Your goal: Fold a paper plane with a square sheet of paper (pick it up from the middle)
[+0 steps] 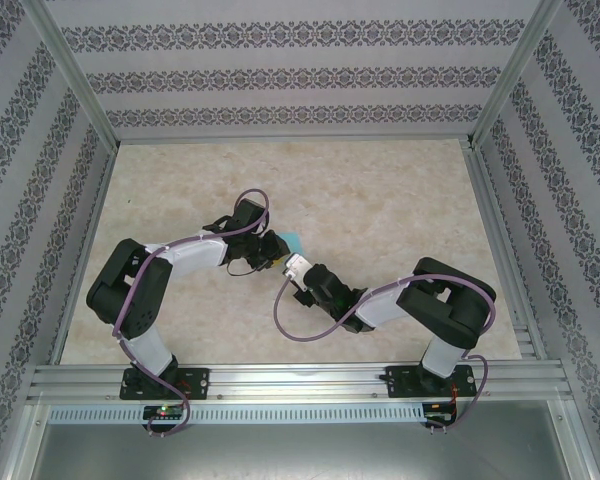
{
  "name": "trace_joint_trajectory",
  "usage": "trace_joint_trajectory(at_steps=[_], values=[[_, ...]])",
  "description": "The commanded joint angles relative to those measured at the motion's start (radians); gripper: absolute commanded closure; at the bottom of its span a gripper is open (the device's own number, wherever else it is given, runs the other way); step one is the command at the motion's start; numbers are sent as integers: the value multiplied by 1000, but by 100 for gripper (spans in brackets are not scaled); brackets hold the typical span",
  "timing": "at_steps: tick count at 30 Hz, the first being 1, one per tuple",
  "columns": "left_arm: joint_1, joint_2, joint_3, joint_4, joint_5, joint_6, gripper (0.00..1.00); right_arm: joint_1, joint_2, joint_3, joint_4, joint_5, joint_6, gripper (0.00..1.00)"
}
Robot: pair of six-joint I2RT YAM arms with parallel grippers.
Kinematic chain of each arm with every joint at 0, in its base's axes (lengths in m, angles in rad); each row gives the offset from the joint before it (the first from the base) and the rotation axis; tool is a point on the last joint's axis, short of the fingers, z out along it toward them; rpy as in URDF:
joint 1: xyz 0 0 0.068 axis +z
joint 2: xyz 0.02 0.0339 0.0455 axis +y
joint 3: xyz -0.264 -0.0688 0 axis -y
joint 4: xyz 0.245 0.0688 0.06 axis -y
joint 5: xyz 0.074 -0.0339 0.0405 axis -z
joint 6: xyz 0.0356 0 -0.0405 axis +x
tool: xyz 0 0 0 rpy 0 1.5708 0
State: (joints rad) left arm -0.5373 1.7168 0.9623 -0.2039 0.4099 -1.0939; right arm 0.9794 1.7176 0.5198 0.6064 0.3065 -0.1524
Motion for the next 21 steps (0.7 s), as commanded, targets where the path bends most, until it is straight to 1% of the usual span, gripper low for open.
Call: trace_joint_trajectory(at_steps=[1,3,6,14,19,21], values=[[6,-2,-6,5,9,-7,86,-10,-2,20,6,-30,13,82],[6,-8,-9,6,13,-7,91,-13,14,38,-1,-27,17,81],[6,-17,-13,4,13,-7,92,-21,44,48,34,-8,10,79],[6,-20,-20,9,22,-15,93,-35,97,91,65,15,-6,78],[7,-23,-17,-6,10,-8,92,-37,91,85,84,2,13,82],[13,-28,-15,-16,2,0,90,-42,83,76,86,-21,28,83]])
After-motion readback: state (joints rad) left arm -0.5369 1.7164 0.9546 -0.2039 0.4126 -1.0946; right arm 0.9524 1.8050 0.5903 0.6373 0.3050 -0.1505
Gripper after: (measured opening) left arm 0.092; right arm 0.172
